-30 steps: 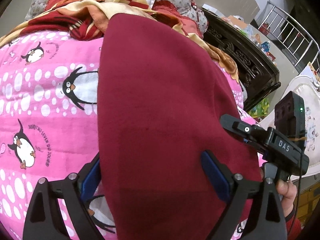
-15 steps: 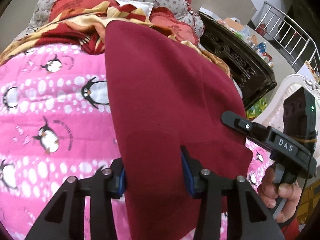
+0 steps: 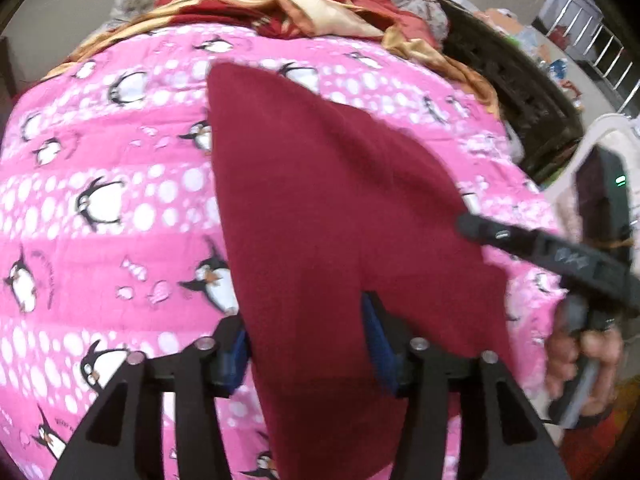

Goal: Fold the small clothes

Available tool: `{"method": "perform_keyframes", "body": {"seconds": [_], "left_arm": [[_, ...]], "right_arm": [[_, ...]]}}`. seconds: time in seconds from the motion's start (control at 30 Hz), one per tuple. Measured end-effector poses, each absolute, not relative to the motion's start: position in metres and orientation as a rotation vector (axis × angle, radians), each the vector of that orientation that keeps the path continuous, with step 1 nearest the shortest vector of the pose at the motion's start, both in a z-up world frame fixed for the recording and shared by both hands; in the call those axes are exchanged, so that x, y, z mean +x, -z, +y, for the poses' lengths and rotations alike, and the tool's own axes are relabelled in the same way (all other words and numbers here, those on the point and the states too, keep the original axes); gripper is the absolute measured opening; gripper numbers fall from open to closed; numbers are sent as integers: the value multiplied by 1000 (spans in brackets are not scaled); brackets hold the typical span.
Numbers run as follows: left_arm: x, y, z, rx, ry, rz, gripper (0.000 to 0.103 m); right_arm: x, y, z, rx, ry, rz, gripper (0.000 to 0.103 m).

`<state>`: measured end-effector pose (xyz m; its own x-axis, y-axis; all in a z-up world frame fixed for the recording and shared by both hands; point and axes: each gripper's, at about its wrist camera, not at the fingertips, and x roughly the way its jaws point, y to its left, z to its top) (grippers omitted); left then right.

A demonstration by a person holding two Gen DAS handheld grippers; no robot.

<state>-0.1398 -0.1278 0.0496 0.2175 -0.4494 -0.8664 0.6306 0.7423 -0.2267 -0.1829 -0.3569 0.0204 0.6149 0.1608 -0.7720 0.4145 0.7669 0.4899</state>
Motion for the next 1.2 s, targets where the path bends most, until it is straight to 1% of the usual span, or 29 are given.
{"method": "perform_keyframes", "body": {"seconds": [0.1, 0.13, 0.2, 0.33, 0.43, 0.5, 0.57, 0.63, 0.7, 0.97, 1.07, 1.2], "left_arm": [[-147, -59, -119, 181, 723, 1078, 64], [-150, -64, -116, 186, 702, 1048, 65], [-155, -68, -109, 193, 681, 1007, 70], [-163, -70, -110, 233, 650, 967, 70], [-167, -66, -111, 265, 634, 957, 70], [-171, -66, -109, 269, 631, 950, 70], [-174, -64, -109, 263, 632, 947, 71], [-176, -61, -106, 247, 624, 946, 73], [-178, -61, -104, 230, 618, 945, 73], [-187, -74, -95, 223, 583, 874, 73], [-190, -84, -87, 215, 566, 837, 74], [-192, -94, -78, 193, 555, 812, 76]], "right_arm": [[-198, -36, -363, 733, 169, 869, 42], [-203, -46, -362, 716, 180, 855, 42], [-211, -65, -351, 656, 170, 837, 42], [-212, -77, -311, 592, 42, 830, 42], [-204, -73, -283, 487, 19, 848, 40], [-201, -69, -272, 385, 45, 870, 34], [-202, -55, -274, 326, 125, 944, 33], [-206, -35, -281, 375, 129, 1007, 33], [-214, -23, -281, 402, 129, 1008, 33], [-225, -34, -274, 423, 173, 965, 33], [-236, -51, -277, 483, 175, 925, 36], [-245, -73, -274, 498, 183, 869, 47]]}}
